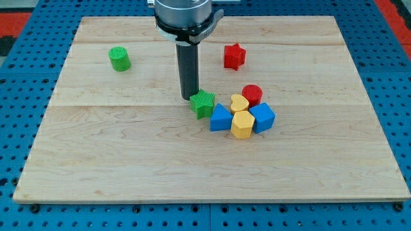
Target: Move the green circle towards the group of blocks
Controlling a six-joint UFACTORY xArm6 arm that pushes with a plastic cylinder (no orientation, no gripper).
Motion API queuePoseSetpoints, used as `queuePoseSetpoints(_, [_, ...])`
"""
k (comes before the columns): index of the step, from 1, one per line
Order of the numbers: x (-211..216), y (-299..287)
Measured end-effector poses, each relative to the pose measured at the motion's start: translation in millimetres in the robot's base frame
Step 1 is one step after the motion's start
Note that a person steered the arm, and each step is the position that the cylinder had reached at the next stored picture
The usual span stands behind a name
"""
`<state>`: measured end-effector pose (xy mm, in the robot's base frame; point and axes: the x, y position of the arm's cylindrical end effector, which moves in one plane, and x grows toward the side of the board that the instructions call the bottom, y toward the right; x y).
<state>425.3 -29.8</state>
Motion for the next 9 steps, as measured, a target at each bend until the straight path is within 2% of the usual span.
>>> queuePoseSetpoints(1, [2,5])
queuePoseSetpoints(2, [-18,-16])
queuePoseSetpoints(4, [-35,-167])
queuePoseSetpoints(5, [-80,-209])
queuePoseSetpoints(6, [-104,-200])
queuePoseSetpoints(8, [-56,-84])
queuePoseSetpoints(9, [-57,-75])
